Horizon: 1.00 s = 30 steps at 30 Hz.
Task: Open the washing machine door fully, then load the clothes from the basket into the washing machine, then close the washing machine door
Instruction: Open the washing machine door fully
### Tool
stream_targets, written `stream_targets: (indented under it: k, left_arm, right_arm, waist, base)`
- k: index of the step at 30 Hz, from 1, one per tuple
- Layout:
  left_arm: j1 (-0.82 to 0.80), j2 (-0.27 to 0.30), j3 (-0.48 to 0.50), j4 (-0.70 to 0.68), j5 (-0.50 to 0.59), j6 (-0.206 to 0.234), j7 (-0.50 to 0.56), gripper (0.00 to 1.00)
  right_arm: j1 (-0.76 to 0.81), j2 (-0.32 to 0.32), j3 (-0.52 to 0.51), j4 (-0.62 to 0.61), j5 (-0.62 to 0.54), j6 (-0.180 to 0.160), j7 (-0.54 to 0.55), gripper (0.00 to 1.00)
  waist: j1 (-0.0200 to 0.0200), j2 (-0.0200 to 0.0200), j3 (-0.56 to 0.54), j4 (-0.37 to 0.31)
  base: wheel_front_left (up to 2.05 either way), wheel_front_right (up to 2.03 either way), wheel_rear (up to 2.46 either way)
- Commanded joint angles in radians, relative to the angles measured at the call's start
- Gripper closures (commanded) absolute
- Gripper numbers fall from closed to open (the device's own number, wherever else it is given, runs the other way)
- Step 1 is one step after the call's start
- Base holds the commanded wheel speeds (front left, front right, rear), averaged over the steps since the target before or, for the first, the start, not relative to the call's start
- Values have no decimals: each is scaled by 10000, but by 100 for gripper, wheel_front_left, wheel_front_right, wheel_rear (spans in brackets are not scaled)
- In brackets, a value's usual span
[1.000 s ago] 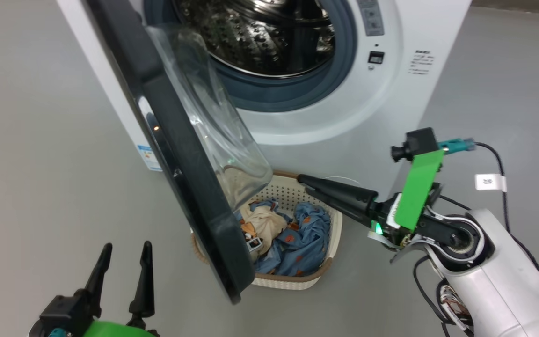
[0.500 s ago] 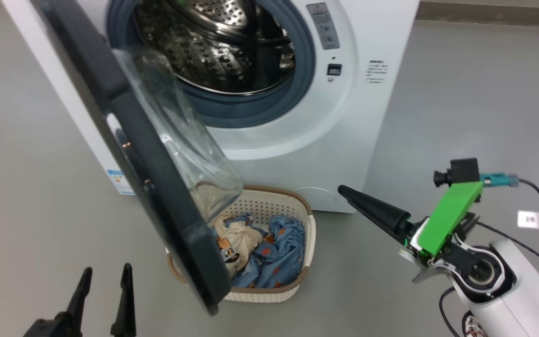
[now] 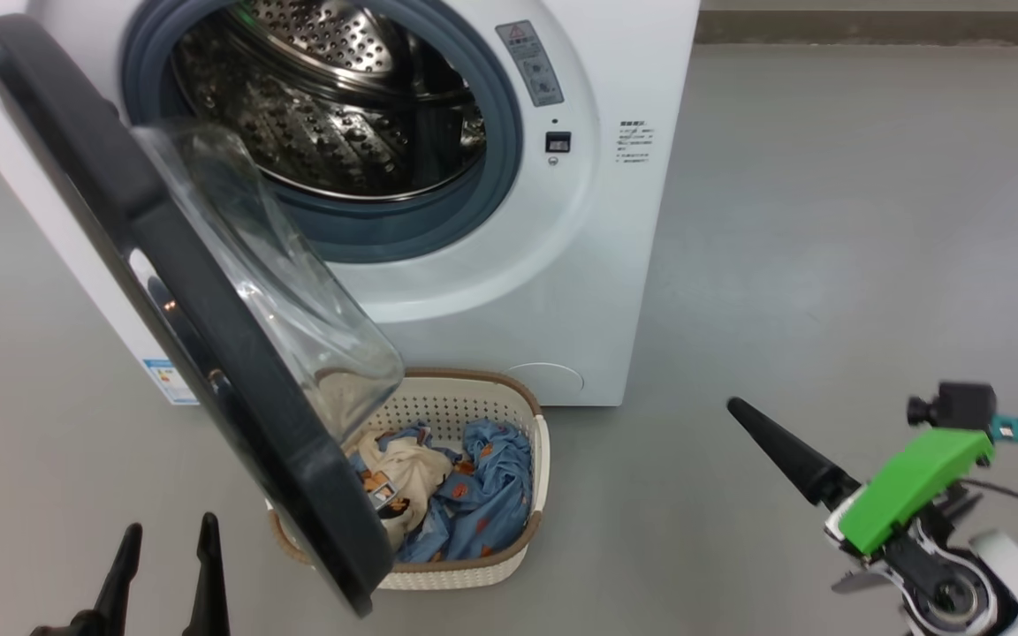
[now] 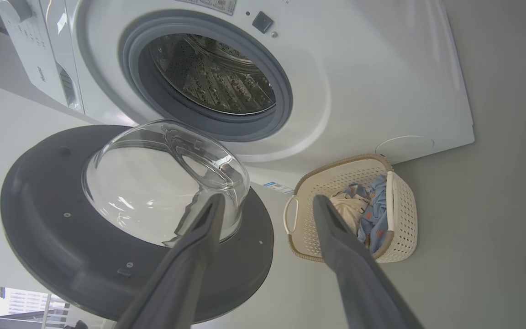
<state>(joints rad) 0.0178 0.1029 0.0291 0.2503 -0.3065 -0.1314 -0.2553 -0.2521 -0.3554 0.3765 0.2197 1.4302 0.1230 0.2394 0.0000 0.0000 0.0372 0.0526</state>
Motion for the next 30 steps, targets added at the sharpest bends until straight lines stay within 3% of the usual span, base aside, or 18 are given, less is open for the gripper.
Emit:
stream_targets:
  k: [1,12,16,22,23,30]
  left_arm:
    - [-57,93,377,-326,72,7,-65,0]
    - [34,72,408,-339,110,7,-65,0]
    - [59,57,402,-340,117,7,-65,0]
    - [117,42,447,-402,129,7,-65,0]
    - [117,42,447,-402,129,7,-65,0]
    - [109,42,418,-410,141,7,-65,0]
  right_arm:
    - [160,-293,230,-282,-154,77,-453,0]
    - [823,-1446,1756,379,-1234,77,-4351,0]
    - [854,-1635,1950,727,-1705,77,-4958,0]
    - [1318,-1124,144,592,-4150,77,-5007,0]
    - [1318,-1124,144,592,-4150,77,-5007,0]
    - [2184,-394,-1146,17,-6959,77,-5010,0]
  waist:
    - [0,0,-74,-122]
    - [0,0,-209,-274]
    - [0,0,-248,-268]
    - [0,0,-243,-284]
    - [0,0,-243,-284]
    - [0,0,-218,-242]
  base:
    - [0,0,0]
    - [0,0,0]
    - [0,0,0]
    - [0,0,0]
    - [0,0,0]
    - [0,0,0]
